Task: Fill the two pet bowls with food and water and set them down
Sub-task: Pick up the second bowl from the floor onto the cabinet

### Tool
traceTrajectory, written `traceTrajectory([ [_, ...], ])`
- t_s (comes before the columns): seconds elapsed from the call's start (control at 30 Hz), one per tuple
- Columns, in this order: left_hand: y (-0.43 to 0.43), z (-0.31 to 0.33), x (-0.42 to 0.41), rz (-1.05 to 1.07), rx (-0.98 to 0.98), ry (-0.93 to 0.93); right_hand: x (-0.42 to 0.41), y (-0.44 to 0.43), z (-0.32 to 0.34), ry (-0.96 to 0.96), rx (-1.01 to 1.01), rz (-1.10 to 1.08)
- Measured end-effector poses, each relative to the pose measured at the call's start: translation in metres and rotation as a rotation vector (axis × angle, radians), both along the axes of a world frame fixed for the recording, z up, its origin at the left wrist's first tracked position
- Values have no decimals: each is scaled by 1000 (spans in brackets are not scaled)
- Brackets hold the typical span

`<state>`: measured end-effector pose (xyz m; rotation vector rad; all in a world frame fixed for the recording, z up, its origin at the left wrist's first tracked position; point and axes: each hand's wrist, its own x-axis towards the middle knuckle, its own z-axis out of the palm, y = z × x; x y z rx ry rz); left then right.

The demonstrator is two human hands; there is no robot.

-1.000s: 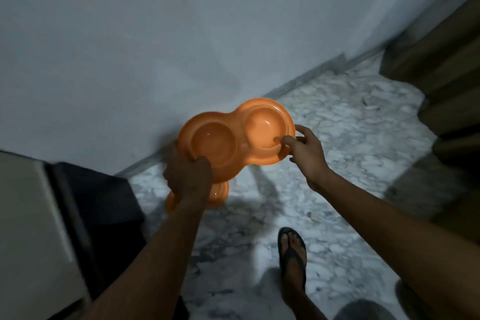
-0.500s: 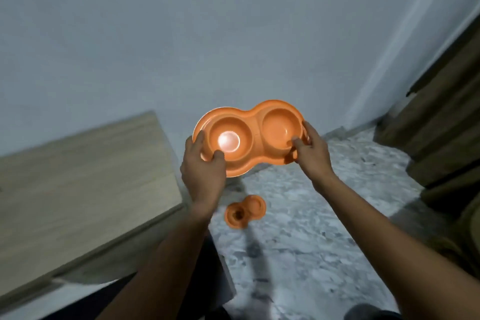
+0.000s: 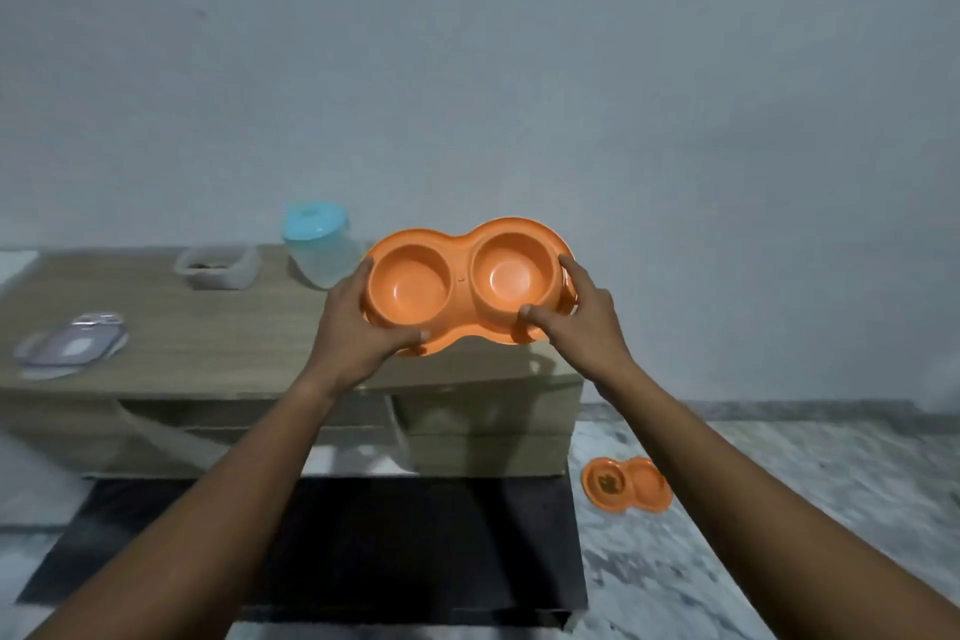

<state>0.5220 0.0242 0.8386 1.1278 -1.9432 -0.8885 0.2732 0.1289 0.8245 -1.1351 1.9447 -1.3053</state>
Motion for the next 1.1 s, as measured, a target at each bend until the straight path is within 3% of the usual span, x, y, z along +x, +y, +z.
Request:
traceTrajectory([
  [0.33, -125, -57, 220, 258, -31, -172, 202, -132, -35, 120, 21, 141],
  [0.6, -234, -82, 362, 206, 73, -224, 362, -261, -90, 28, 198, 148],
  [0.8, -292, -106, 395, 93, 216, -266, 411, -300, -114, 1, 410, 25],
  [1.1, -330, -138, 404, 27, 281, -567, 426, -325, -115, 168, 643, -78],
])
